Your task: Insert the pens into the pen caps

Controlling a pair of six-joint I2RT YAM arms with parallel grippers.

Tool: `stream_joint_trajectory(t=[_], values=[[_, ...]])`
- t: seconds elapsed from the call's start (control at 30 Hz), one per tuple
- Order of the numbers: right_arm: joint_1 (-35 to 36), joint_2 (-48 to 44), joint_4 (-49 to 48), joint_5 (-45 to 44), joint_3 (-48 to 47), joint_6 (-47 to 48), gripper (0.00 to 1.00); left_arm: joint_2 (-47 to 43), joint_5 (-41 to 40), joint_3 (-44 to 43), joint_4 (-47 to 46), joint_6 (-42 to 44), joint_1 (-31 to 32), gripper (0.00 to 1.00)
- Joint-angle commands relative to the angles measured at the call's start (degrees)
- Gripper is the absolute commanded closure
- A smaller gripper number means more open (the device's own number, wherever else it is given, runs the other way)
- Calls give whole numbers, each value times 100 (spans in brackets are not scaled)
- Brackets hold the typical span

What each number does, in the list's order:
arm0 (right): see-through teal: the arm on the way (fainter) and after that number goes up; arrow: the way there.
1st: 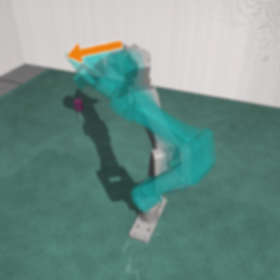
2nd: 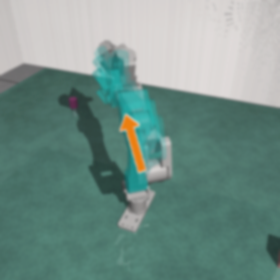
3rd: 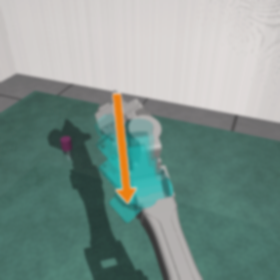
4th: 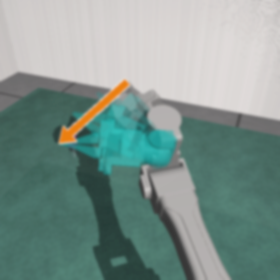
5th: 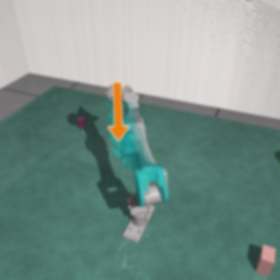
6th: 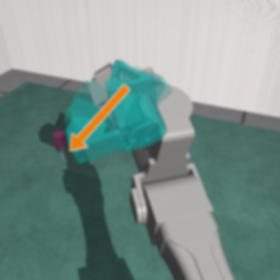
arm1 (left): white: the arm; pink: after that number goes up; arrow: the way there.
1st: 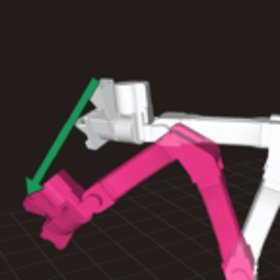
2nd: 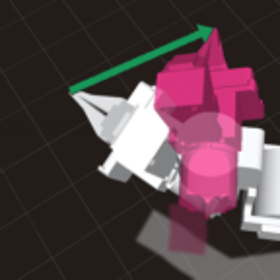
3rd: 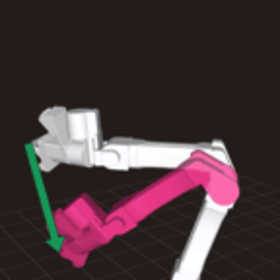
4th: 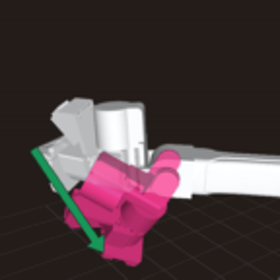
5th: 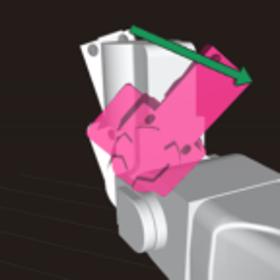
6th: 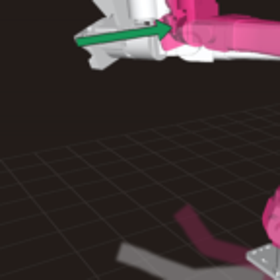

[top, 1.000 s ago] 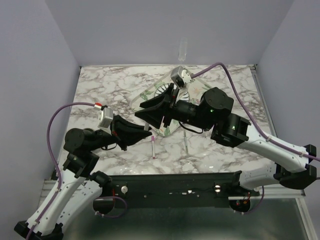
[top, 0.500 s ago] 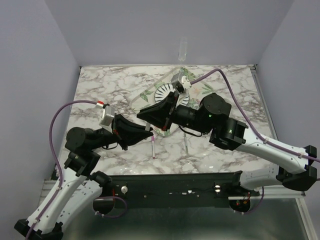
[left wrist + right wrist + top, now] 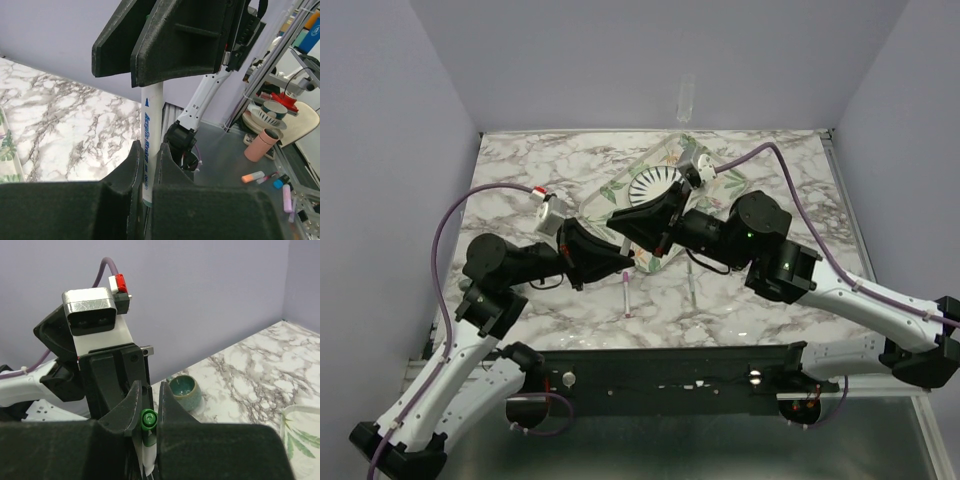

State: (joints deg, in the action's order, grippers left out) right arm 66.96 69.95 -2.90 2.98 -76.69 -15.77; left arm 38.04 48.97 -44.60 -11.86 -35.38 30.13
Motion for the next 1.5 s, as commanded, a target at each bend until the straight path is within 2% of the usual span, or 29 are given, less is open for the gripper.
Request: stream_joint_trajectory(t=[0.0, 0.2, 0.33, 0.47, 0.5, 0.6, 0.67, 0.73, 0.83, 0.93, 1.1, 1.27, 1.47], values=[[151, 159, 729, 265, 680, 4, 99, 282, -775, -488, -423, -83, -60, 100], [160, 238, 799, 264, 953, -303, 99, 555, -1170, -831, -80, 241, -69, 100], [168, 177, 852, 396, 1313, -365, 99, 730, -1127, -1094, 25, 470, -77, 100], [168, 212, 1089, 808, 1463, -251, 99, 1073, -934, -1542, 140, 593, -77, 100], [168, 212, 1124, 1209, 1490, -182, 99, 1109, -890, -1587, 140, 637, -77, 100], [168, 273, 1361, 1676, 1464, -120, 99, 1241, -766, -1824, 315, 829, -77, 100], [168, 361, 1756, 1845, 1385, -119, 99, 1293, -784, -2008, 560, 979, -69, 100], [177, 335, 1662, 2030, 1489, -102, 99, 1320, -758, -2123, 676, 1129, -77, 100], [186, 300, 1485, 2435, 1578, -58, 99, 1407, -521, -2220, 518, 902, -77, 100], [177, 414, 1948, 2558, 1324, 126, 99, 1382, -344, -2158, 228, 804, -77, 100], [186, 396, 2337, 3128, 1340, 197, 99, 1250, -555, -2448, 965, 1391, -77, 100], [186, 467, 3005, 3330, 1191, 109, 99, 1083, -889, -2677, 1580, 1876, -77, 100], [186, 431, 3330, 2742, 1016, -365, 99, 986, -1319, -2747, 1809, 1955, -77, 100]])
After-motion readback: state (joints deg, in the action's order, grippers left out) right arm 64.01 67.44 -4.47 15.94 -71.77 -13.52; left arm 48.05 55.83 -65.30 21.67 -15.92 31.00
